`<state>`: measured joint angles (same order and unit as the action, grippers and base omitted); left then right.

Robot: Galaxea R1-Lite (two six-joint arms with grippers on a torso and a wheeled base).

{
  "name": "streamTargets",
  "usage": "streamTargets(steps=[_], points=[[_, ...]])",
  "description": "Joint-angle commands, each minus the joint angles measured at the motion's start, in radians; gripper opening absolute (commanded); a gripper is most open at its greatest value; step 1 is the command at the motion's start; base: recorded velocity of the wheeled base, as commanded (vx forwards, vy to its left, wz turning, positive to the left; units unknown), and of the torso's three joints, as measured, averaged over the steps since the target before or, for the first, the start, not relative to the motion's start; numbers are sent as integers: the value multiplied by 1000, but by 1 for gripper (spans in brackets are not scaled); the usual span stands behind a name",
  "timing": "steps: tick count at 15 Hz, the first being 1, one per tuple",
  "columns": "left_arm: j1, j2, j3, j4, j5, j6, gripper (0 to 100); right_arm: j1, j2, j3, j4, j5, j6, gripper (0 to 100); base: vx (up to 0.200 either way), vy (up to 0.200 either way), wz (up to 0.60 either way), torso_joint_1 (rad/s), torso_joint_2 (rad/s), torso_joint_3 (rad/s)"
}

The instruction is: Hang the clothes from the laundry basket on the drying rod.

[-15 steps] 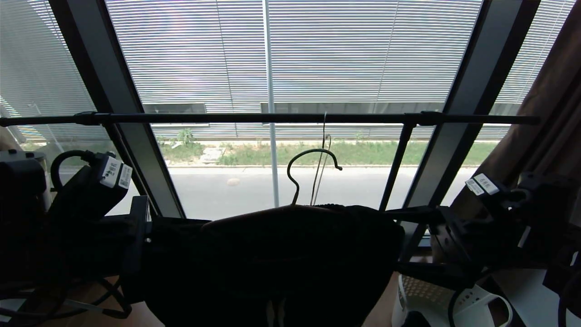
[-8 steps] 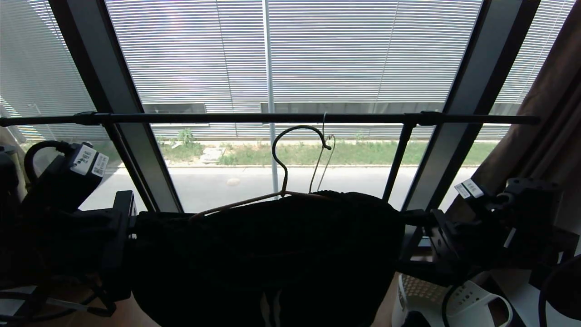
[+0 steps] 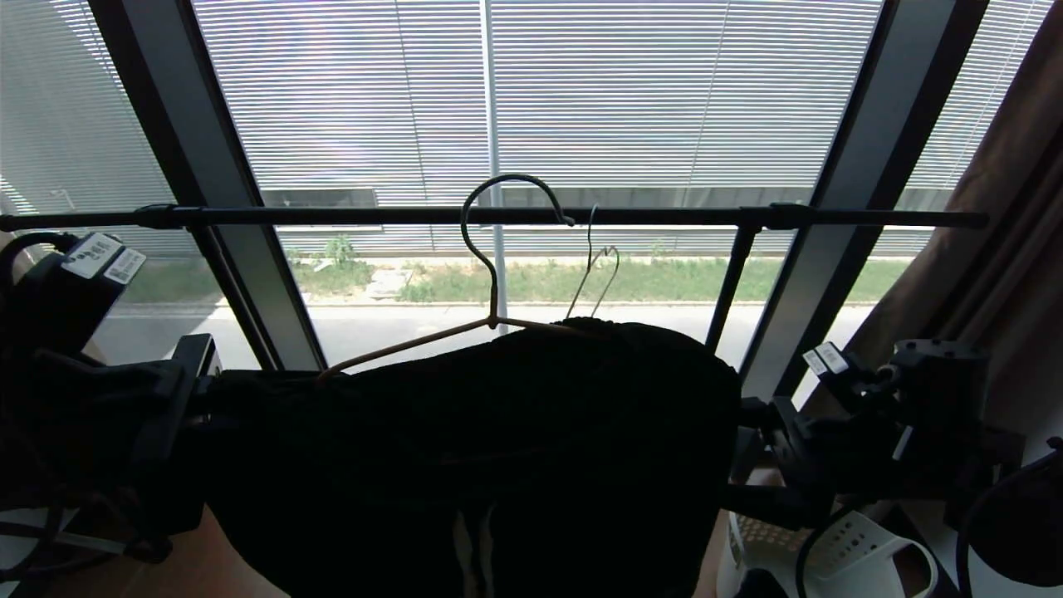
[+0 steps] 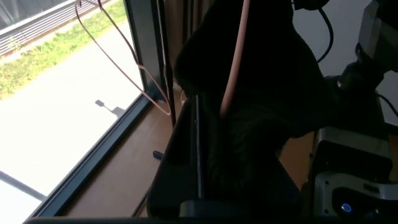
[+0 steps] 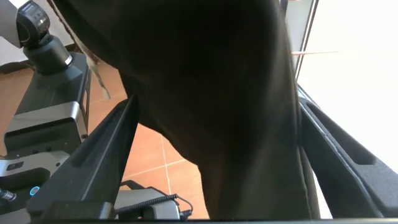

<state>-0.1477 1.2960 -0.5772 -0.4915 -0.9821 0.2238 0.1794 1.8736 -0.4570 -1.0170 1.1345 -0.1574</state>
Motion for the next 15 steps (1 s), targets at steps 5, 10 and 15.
streamTargets(steps=[5,10,15], points=[[3,37,2,-122,0,-113,0,19,47,-8,-2,-25,-2,100,0,0,0,0,0,0],[36,52,-9,-122,0,-115,0,2,33,-17,-2,-42,1,0,0,0,0,0,0,0],[74,45,-7,-122,0,-115,0,-60,19,-35,-2,-42,1,0,0,0,0,0,0,0]])
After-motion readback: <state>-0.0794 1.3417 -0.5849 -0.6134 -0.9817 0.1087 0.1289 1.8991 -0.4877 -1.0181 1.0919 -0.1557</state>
